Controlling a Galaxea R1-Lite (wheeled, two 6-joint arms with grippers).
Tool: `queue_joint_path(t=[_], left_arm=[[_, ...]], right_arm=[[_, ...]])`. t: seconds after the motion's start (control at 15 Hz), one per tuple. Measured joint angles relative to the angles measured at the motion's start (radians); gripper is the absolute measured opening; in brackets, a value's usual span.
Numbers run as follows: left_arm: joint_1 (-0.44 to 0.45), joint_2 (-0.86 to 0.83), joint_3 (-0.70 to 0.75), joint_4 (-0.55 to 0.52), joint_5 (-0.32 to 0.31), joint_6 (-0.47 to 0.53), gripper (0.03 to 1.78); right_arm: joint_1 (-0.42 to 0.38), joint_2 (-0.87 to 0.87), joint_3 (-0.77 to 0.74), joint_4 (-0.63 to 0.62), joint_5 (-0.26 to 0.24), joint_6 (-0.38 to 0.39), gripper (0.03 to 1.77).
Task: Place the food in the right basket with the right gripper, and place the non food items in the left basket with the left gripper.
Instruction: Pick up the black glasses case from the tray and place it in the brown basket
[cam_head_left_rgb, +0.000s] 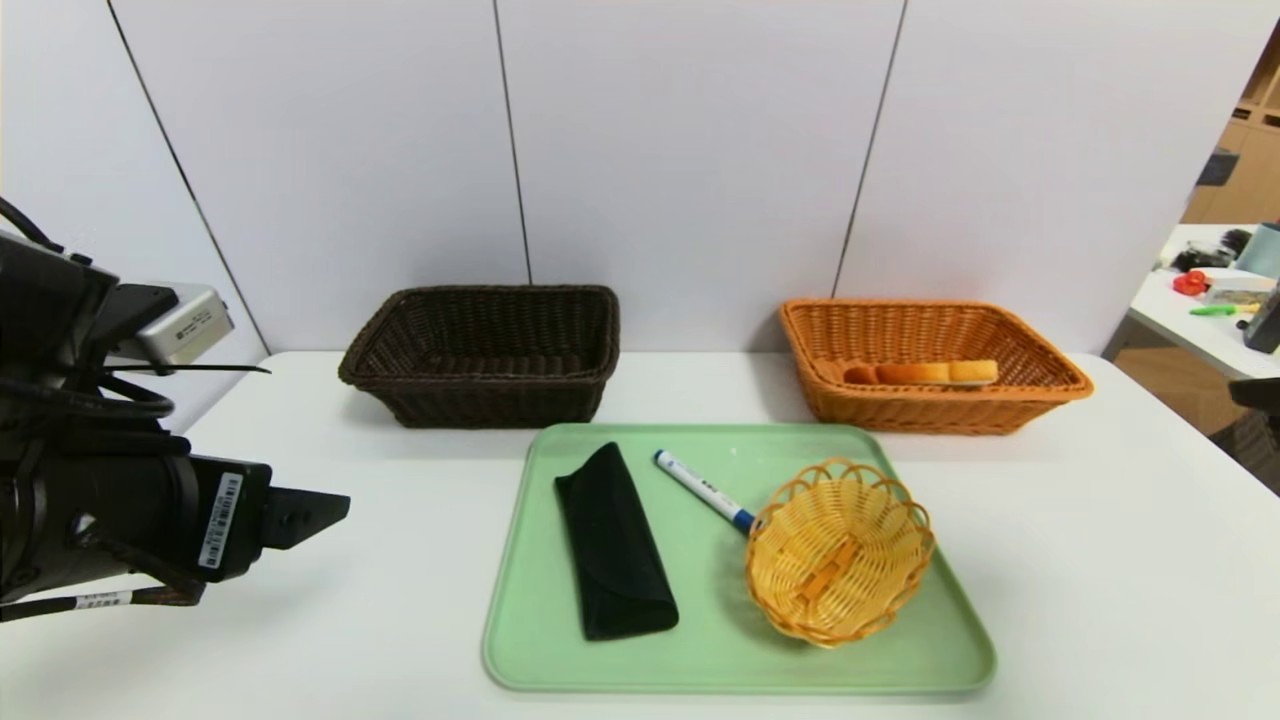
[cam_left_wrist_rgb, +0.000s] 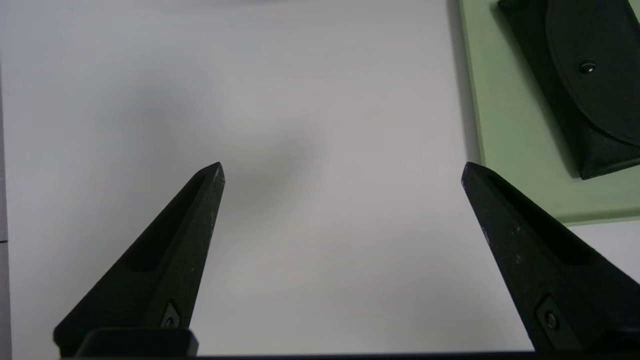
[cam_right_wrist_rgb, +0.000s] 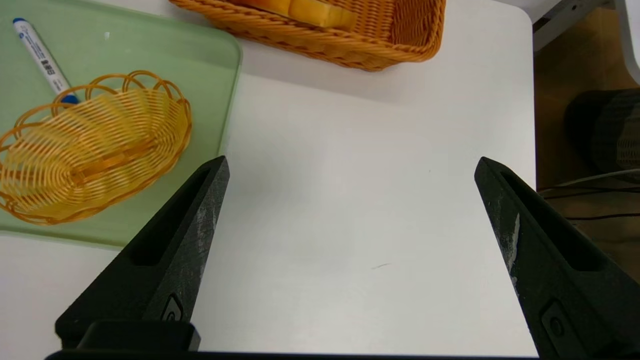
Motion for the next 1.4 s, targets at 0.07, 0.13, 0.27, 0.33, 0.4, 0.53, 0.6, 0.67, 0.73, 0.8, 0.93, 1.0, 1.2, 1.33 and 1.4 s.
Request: queue_joint_path(t=[0.07, 0.13, 0.27, 0.33, 0.4, 0.53, 0.6, 0.67, 0.73, 0.8, 0.93, 1.0, 1.2, 1.33, 1.4], left_arm=[[-0.003, 0.007, -0.016, 0.0, 0.008, 0.0, 1.69], [-0.007, 0.016, -0.033, 0.0, 0.01, 0.0, 1.69], [-0.03, 0.044, -0.081, 0.006, 0.013, -0.002, 1.69], [-0.05, 0.064, -0.109, 0.011, 0.016, -0.009, 1.69], [-0.075, 0.087, -0.139, 0.017, 0.023, -0.027, 1.69], [-0.136, 0.146, -0.221, 0.033, 0.041, -0.119, 1.69], [-0.165, 0.179, -0.271, 0.055, 0.049, -0.177, 1.69], [-0.196, 0.217, -0.328, 0.093, 0.054, -0.248, 1.69], [-0.222, 0.254, -0.379, 0.134, 0.057, -0.315, 1.69], [-0.243, 0.29, -0.417, 0.175, 0.059, -0.372, 1.69], [-0.269, 0.358, -0.464, 0.22, 0.067, -0.418, 1.69], [-0.277, 0.393, -0.482, 0.239, 0.077, -0.427, 1.69], [-0.304, 0.504, -0.572, 0.274, 0.098, -0.494, 1.69], [-0.315, 0.573, -0.63, 0.288, 0.098, -0.523, 1.69], [-0.322, 0.606, -0.656, 0.296, 0.097, -0.538, 1.69]], right_arm=[[0.001, -0.009, 0.014, 0.001, -0.008, -0.001, 1.69], [0.001, -0.019, 0.032, 0.003, -0.012, 0.0, 1.69], [0.001, -0.039, 0.069, 0.001, -0.026, 0.0, 1.69], [0.001, -0.048, 0.09, 0.0, -0.027, 0.002, 1.69], [0.001, -0.056, 0.107, -0.001, -0.029, 0.004, 1.69], [0.0, -0.07, 0.132, -0.001, -0.029, 0.008, 1.69], [-0.002, -0.076, 0.145, -0.001, -0.029, 0.008, 1.69], [-0.006, -0.083, 0.159, -0.001, -0.03, 0.009, 1.69], [-0.007, -0.09, 0.174, -0.001, -0.031, 0.01, 1.69], [-0.009, -0.096, 0.188, -0.001, -0.041, 0.01, 1.69], [-0.01, -0.113, 0.214, -0.001, -0.054, 0.01, 1.69], [-0.01, -0.121, 0.226, -0.001, -0.06, 0.01, 1.69], [-0.011, -0.146, 0.263, -0.001, -0.078, 0.015, 1.69], [-0.011, -0.162, 0.29, -0.001, -0.08, 0.024, 1.69], [-0.011, -0.17, 0.306, -0.002, -0.083, 0.025, 1.69]])
